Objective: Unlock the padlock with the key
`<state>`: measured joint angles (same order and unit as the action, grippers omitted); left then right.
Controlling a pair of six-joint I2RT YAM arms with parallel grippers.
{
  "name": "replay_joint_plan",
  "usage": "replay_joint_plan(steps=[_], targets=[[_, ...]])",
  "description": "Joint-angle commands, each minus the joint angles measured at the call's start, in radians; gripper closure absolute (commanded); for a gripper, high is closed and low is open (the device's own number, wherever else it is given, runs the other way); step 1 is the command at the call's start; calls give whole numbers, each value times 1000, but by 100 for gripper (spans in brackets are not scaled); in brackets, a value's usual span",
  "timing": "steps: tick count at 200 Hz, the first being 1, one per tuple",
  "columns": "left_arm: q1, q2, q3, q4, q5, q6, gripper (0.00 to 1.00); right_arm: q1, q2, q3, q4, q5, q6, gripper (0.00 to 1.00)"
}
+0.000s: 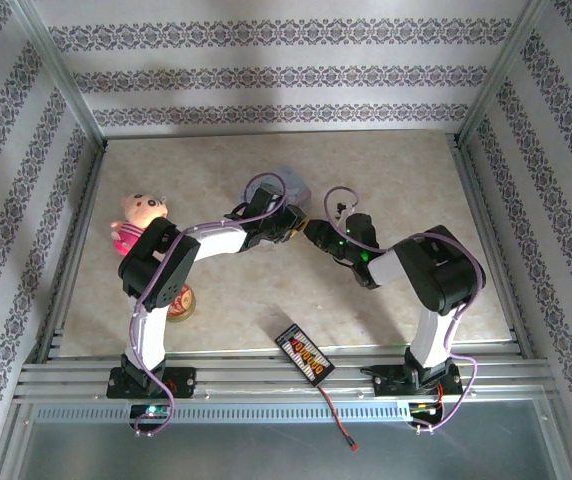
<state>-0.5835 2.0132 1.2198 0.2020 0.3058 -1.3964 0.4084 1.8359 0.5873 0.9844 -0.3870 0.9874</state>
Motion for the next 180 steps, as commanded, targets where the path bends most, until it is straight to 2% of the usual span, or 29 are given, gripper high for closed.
replay_joint_plan(steps=[1,93,133,180], targets=[[-52,63,-42,-94,240,-162,99,-5,-50,-35,67,4,-15,72],[-44,47,-45,-151,190,-137,98,-55,-144,-150,31,19,-4,65],[-43,54,-43,-161,191,-131,98,-54,-152,-169,45,-3,-4,73],[-42,61,-35,-177,193,-120,98,-48,-127,-137,84,-60,-9,74]])
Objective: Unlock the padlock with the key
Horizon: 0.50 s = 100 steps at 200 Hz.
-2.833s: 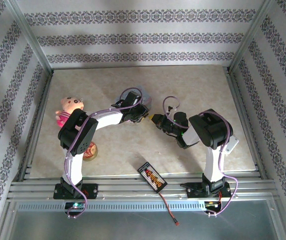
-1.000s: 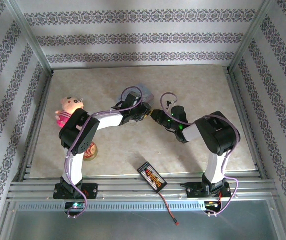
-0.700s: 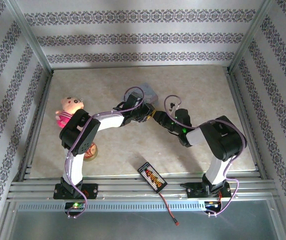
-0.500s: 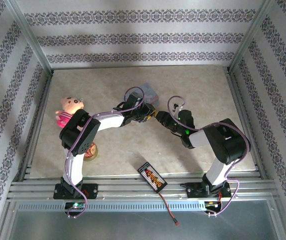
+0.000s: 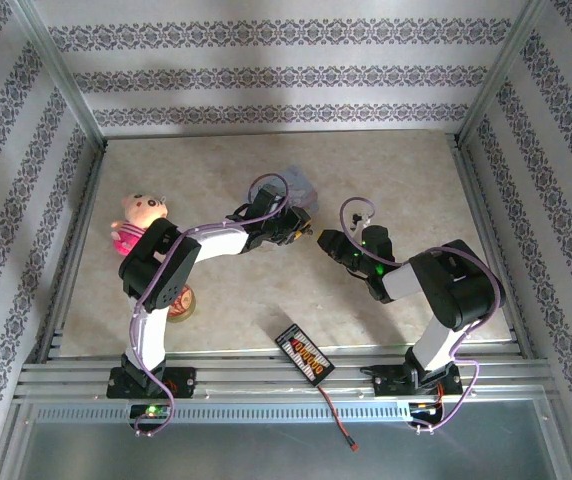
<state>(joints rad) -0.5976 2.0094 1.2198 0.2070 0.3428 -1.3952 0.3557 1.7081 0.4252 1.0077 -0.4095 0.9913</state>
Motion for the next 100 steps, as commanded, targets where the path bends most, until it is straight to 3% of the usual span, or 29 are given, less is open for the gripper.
replay_joint_plan(steps=[1,100], targets=[[-28,65,-35,-181,157,-121,98,5,2,26,60,-38,-13,74],[-28,63,-26,-195,176,-111,98,14,112,115,68,-41,-5,83]])
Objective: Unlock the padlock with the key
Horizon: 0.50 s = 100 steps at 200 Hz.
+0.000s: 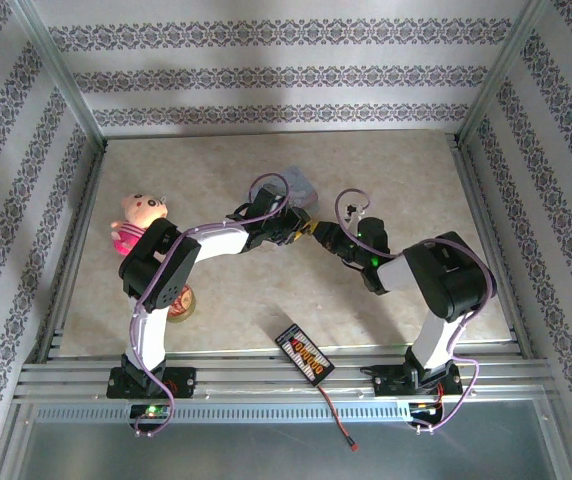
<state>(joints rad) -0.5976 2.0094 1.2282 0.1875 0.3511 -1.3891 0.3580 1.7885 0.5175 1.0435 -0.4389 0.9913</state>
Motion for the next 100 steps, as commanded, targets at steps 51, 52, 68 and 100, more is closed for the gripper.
replay_joint_plan(steps=[51,52,68,100], targets=[[-28,66,-24,-187,175,-113,98,13,66,26,47,-10,13,87],[-28,66,-24,-187,175,-113,98,13,66,27,48,-11,13,87],[-28,71,-19,-187,180,-114,98,16,73,34,56,-20,20,92],[-28,71,-15,-191,180,-112,98,22,87,43,73,-26,41,90]])
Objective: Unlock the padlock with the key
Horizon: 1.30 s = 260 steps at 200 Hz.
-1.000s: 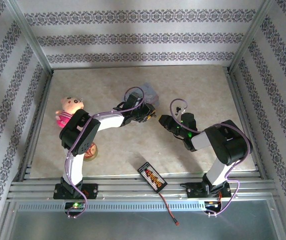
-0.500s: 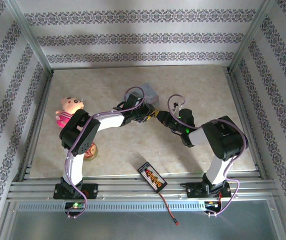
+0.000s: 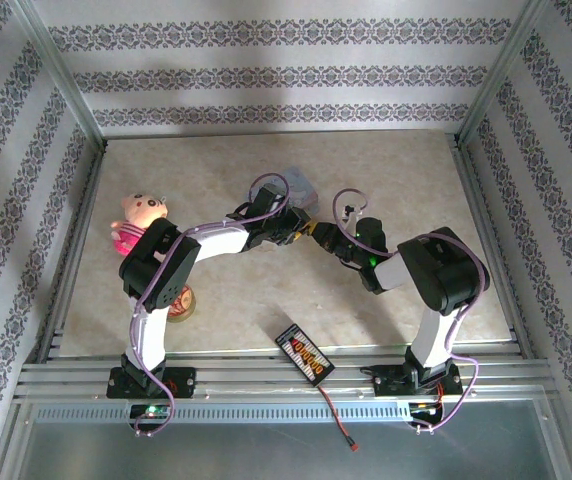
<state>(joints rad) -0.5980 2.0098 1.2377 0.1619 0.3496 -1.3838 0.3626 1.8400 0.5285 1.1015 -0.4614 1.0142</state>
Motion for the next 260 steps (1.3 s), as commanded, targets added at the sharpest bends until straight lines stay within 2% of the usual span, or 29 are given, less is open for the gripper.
replay_joint_plan(steps=[1,134,172,200,210,220,231,248,260], targets=[[-29,71,-24,-164,181,-117,98,18,36,31,16,-3,18,90],[-24,69,-29,-155,167,-129,98,35,40,-52,70,24,35,86],[-25,69,-27,-162,173,-116,98,35,44,-39,77,24,32,100],[-26,69,-14,-195,187,-86,98,20,78,-4,123,2,75,100],[-26,71,-18,-190,196,-88,92,18,100,10,168,-11,103,100],[-26,75,-33,-154,205,-104,76,16,122,22,212,-20,132,100],[-26,77,-49,-113,209,-120,74,16,141,29,242,-23,156,100],[-25,76,-55,-108,205,-117,64,18,160,28,257,-19,171,100],[-25,72,-56,-105,197,-110,49,18,164,22,257,-13,175,100]])
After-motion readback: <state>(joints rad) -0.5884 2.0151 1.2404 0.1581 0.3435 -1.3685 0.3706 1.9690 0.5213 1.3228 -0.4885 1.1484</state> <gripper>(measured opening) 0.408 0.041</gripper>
